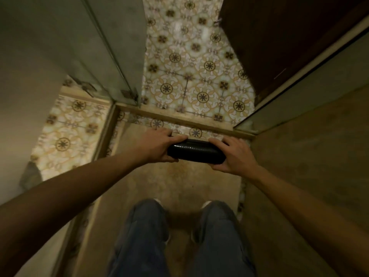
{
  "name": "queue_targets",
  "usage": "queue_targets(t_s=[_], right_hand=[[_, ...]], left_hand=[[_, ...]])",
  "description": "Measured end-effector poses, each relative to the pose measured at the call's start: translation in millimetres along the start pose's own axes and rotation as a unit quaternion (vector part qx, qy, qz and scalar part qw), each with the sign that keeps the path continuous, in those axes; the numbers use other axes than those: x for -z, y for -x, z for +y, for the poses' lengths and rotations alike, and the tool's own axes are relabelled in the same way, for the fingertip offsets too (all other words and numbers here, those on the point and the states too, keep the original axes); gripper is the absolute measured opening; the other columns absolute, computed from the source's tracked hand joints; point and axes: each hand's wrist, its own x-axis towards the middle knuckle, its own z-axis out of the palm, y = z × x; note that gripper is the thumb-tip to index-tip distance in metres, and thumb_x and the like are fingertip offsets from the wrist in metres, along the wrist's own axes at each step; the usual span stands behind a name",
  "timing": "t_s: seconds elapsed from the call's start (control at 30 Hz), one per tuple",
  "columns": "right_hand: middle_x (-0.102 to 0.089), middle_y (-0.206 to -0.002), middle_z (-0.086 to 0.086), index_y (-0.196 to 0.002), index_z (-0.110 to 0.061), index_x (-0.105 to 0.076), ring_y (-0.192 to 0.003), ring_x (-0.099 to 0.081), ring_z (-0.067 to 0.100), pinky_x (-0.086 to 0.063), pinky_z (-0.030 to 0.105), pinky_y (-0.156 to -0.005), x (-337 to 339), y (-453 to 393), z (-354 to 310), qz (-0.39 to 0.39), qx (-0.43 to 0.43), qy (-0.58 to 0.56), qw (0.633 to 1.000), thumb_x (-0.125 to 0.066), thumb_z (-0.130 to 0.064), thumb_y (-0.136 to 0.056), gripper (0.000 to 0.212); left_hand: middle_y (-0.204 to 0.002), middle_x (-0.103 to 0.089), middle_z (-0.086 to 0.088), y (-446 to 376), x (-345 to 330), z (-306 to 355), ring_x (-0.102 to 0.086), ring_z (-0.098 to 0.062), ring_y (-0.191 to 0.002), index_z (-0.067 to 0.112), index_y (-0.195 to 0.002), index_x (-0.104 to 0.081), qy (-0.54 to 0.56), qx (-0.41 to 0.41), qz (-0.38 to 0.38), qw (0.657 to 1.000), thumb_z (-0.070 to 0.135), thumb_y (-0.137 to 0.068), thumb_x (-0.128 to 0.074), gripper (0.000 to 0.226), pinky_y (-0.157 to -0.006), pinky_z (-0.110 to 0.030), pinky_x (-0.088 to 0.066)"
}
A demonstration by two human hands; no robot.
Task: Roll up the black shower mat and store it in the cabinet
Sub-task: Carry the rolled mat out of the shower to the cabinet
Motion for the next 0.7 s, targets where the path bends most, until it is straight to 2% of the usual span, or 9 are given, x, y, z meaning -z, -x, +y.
queue_targets(t_s=[0.1,0.27,0.43,0.6,0.7], right_hand=[[-0.062,-0.096,0.005,-0.131,-0.023,-0.058,-0.086,-0.061,0.027,-0.047,0.035,-0.069,76,27,-30,0.022,-0.010,-0.007,1.000,-0.063,-0.067,-0.072,0.073],[-0.062,-0.093,0.005,-0.128,-0.025,-0.060,-0.081,-0.060,0.027,-0.049,0.037,-0.069,155,57,-68,0.030,-0.019,-0.021,0.999,-0.069,-0.064,-0.069,0.071],[-0.063,-0.092,0.000,-0.127,-0.030,-0.060,-0.081,-0.062,0.023,-0.046,0.034,-0.065,182,56,-84,0.033,-0.033,-0.008,0.999,-0.068,-0.067,-0.068,0.070],[-0.066,-0.098,0.001,-0.132,-0.030,-0.056,-0.088,-0.063,0.024,-0.050,0.038,-0.073,199,49,-97,0.024,-0.035,-0.002,0.999,-0.062,-0.072,-0.070,0.075],[-0.068,-0.101,0.001,-0.133,-0.030,-0.056,-0.090,-0.064,0.022,-0.052,0.036,-0.074,211,42,-100,0.033,-0.031,-0.004,0.999,-0.066,-0.072,-0.070,0.076]], left_hand=[[-0.100,-0.060,-0.005,39,71,23,-0.058,-0.027,-0.088,0.042,-0.148,-0.028,0.004,0.005,0.026,1.000,0.073,-0.073,-0.061,0.088,-0.073,-0.038,-0.040],[-0.106,-0.059,-0.006,83,153,40,-0.057,-0.028,-0.095,0.043,-0.149,-0.028,-0.001,0.007,0.003,1.000,0.073,-0.074,-0.059,0.087,-0.077,-0.038,-0.040],[-0.111,-0.059,-0.006,98,185,38,-0.058,-0.028,-0.099,0.042,-0.150,-0.029,0.000,0.015,-0.004,1.000,0.073,-0.074,-0.060,0.088,-0.080,-0.037,-0.043],[-0.114,-0.057,-0.005,104,200,25,-0.056,-0.027,-0.102,0.043,-0.152,-0.021,-0.007,0.006,-0.009,1.000,0.076,-0.076,-0.055,0.091,-0.078,-0.037,-0.041],[-0.113,-0.058,-0.005,102,213,17,-0.057,-0.027,-0.103,0.042,-0.152,-0.022,-0.012,0.000,0.007,1.000,0.075,-0.075,-0.057,0.091,-0.081,-0.037,-0.041]])
